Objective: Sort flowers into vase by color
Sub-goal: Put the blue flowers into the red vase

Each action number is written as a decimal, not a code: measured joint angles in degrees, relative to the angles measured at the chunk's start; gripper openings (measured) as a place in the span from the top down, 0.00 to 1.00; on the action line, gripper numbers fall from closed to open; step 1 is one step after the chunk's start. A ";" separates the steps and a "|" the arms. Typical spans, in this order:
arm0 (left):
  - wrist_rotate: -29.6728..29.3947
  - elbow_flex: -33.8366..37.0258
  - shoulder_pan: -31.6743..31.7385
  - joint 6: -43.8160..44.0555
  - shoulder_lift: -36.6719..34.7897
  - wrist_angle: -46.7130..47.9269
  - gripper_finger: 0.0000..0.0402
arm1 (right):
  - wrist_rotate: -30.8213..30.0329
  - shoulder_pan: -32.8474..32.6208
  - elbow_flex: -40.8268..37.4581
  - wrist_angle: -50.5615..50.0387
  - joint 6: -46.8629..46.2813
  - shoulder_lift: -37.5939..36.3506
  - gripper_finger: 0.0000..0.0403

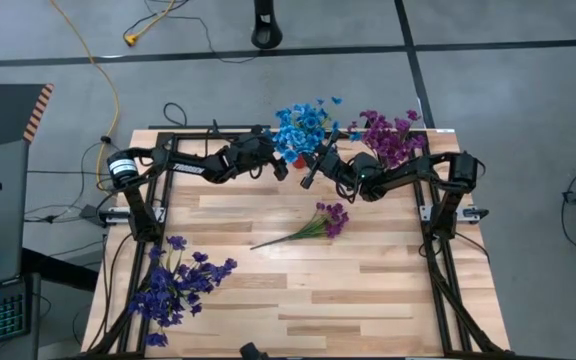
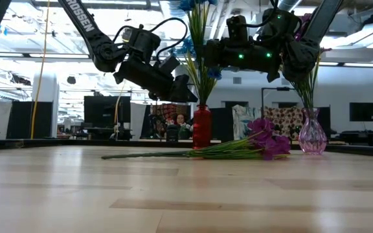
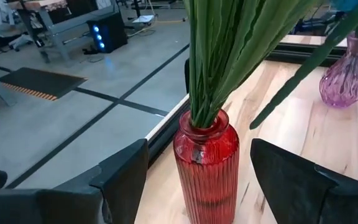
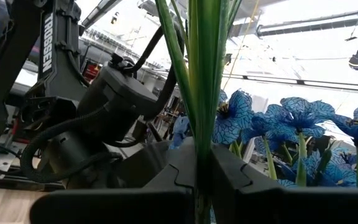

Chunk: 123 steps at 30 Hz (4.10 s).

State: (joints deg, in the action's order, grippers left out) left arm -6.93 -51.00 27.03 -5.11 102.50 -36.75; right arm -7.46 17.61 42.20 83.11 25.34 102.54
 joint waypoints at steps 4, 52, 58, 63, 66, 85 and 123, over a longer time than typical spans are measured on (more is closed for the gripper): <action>0.01 0.00 0.00 0.05 0.14 -0.10 0.32 | 0.00 0.00 0.02 0.01 -0.37 0.02 0.88; 4.95 -8.96 1.38 -1.67 8.28 1.18 0.39 | 0.04 -1.51 0.39 -0.83 0.11 0.01 0.88; 4.93 -8.96 1.40 -1.61 8.28 1.65 0.40 | 0.03 -1.51 0.39 -0.81 0.05 0.02 0.88; 4.93 -8.96 1.40 -1.51 8.28 1.69 0.44 | 0.02 -1.51 0.39 -0.81 -0.02 0.02 0.88; 4.89 -8.96 1.40 -1.52 8.28 1.72 0.49 | 0.04 -1.51 0.39 -0.81 0.00 0.02 0.88; 4.65 -8.94 1.40 -1.54 8.26 1.74 0.61 | 0.02 -1.49 0.39 -0.79 0.13 0.01 0.88; 5.18 -9.01 -0.28 3.13 8.01 5.76 0.61 | -9.79 -1.06 0.39 -1.98 0.57 0.00 0.88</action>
State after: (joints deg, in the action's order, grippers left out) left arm -1.75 -60.01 26.74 -1.98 110.51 -30.98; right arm -17.26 16.55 42.59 81.13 25.92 102.54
